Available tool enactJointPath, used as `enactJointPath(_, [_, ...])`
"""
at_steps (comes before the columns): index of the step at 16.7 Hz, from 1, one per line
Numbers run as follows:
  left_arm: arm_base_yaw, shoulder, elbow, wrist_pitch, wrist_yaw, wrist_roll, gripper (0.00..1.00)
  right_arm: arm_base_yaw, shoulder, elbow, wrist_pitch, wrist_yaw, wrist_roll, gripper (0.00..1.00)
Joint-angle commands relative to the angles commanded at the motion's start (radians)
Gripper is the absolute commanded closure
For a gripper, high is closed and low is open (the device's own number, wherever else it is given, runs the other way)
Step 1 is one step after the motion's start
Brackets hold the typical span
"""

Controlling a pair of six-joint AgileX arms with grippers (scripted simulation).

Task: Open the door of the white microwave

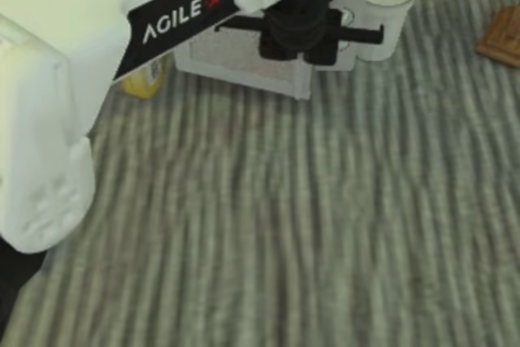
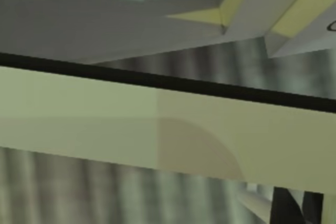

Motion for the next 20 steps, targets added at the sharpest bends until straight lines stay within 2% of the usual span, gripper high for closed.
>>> enactJointPath(15, [-0.007, 0.003, -0.006, 0.003, 0.005, -0.001, 1.0, 0.0, 0.0, 0.0, 0.0, 0.0, 0.0, 0.0])
enactJointPath(20, [0.007, -0.077, -0.131, 0.067, 0.035, 0.073, 1.0, 0.0, 0.0, 0.0, 0.0, 0.0, 0.0, 0.0])
